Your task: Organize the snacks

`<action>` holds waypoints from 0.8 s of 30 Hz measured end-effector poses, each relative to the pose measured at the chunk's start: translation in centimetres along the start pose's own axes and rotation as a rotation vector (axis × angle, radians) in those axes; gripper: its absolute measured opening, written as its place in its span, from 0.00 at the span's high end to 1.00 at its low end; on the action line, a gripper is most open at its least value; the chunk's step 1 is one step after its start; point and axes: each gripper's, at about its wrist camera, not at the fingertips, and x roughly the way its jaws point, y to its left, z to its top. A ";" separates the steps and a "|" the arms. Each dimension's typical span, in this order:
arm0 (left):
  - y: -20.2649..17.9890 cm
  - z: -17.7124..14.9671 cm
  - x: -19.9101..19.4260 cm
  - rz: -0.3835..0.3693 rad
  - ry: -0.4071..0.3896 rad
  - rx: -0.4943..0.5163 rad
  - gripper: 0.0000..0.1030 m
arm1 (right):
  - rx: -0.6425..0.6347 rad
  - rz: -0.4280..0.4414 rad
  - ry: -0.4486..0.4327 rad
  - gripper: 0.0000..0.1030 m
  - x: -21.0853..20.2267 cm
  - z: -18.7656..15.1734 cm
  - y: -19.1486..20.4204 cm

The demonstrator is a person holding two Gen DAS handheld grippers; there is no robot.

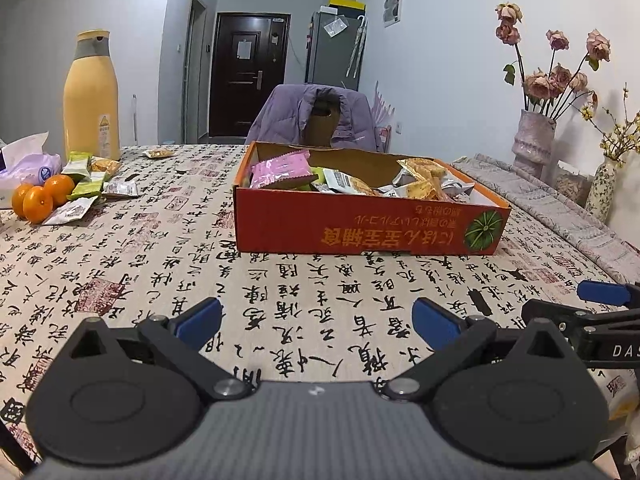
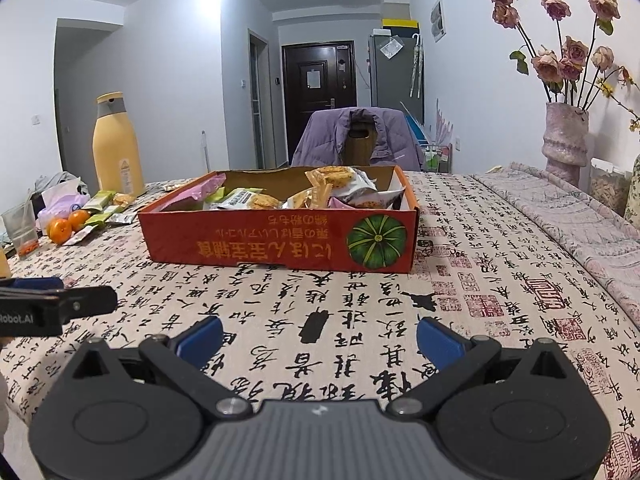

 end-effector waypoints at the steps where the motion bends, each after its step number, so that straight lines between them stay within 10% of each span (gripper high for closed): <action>1: 0.0 0.0 0.0 0.000 0.001 0.000 0.00 | 0.000 0.000 0.001 0.00 0.0 0.0 0.0; 24: -0.4 -0.5 0.1 -0.015 0.017 0.002 0.00 | 0.002 0.001 0.015 0.00 0.2 -0.6 0.0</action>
